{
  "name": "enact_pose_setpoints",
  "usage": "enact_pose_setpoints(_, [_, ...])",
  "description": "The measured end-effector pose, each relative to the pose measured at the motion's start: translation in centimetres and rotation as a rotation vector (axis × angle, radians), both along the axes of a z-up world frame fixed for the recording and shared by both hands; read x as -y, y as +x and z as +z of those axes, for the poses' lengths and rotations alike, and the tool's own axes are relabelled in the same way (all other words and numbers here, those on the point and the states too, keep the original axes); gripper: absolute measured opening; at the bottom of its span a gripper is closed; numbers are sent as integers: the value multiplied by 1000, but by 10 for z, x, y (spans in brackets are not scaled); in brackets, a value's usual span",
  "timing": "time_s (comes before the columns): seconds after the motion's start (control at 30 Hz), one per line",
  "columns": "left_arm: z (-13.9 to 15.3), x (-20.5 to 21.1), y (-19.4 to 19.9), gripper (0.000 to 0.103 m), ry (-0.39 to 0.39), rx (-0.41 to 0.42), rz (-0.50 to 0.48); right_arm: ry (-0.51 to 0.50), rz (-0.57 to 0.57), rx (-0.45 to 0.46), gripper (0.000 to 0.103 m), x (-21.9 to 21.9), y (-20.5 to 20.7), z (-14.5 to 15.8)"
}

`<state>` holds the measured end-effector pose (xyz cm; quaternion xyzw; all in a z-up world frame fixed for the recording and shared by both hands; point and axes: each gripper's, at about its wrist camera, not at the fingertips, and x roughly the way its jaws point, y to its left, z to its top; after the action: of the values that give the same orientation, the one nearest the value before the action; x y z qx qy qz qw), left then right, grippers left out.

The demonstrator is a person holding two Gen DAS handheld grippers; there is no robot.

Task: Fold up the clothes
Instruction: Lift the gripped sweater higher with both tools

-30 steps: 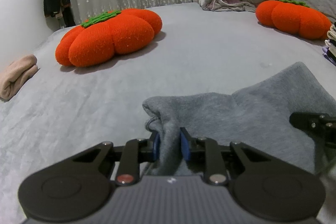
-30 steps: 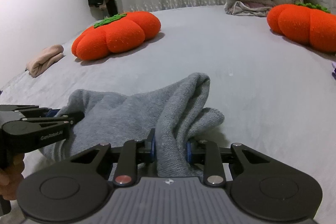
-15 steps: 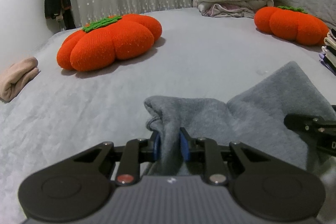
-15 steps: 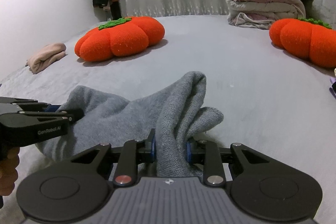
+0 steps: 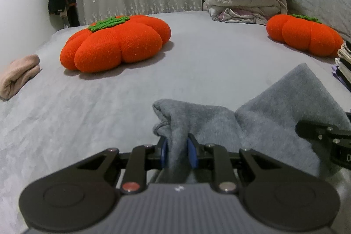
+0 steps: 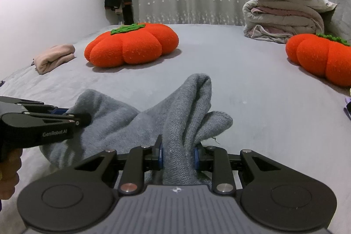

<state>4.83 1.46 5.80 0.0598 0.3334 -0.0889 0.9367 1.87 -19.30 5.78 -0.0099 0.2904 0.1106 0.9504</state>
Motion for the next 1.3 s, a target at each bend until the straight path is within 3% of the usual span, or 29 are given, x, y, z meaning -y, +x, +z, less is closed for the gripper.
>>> enact_pose_setpoints(0.57, [13, 13, -6, 19, -16, 15, 10, -25, -3, 32, 25, 4, -5, 7])
enact_pose_setpoints(0.93, [18, 38, -19, 18, 1, 47, -5, -53, -15, 81, 25, 11, -17, 20])
enact_pose_setpoints(1.3, [26, 58, -23, 18, -32, 56, -32, -103, -27, 140, 25, 23, -25, 38])
